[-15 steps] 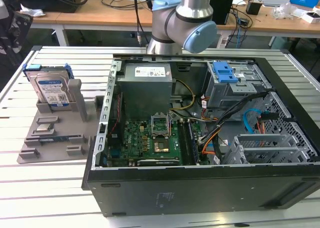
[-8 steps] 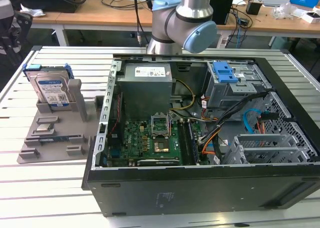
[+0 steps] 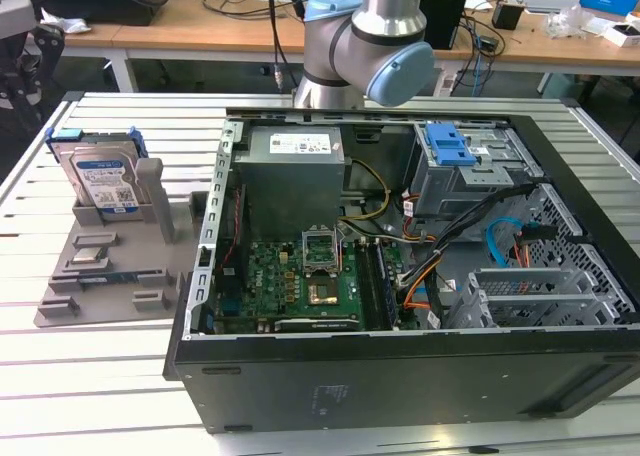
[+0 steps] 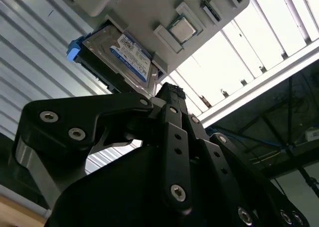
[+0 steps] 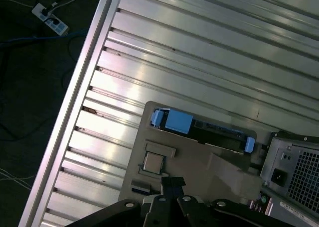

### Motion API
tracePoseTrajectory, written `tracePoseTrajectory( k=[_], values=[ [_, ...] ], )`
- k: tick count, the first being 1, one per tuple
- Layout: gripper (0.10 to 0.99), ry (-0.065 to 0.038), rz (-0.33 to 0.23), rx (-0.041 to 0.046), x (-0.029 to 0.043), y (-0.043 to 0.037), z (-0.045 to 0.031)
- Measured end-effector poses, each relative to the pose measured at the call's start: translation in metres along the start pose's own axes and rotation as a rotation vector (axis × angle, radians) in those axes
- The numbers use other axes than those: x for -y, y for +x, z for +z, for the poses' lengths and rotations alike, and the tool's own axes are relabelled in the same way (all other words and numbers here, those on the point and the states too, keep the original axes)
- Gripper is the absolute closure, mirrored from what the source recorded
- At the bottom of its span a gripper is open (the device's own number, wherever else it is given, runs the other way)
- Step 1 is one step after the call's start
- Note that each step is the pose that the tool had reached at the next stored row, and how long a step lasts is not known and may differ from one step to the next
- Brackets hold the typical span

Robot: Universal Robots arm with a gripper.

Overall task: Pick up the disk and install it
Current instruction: 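Pick up the disk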

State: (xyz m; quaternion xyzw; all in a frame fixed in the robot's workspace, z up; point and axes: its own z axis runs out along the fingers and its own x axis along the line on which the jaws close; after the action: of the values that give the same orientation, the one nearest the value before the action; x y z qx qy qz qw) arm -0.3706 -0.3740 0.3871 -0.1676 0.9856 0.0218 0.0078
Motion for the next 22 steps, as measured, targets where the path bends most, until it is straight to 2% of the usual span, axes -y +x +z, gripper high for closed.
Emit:
tracePoseTrajectory(
  k=[22],
  values=[
    [0.980, -0.005, -0.213, -0.0087, 0.0000, 0.0000, 0.0000]
  ],
)
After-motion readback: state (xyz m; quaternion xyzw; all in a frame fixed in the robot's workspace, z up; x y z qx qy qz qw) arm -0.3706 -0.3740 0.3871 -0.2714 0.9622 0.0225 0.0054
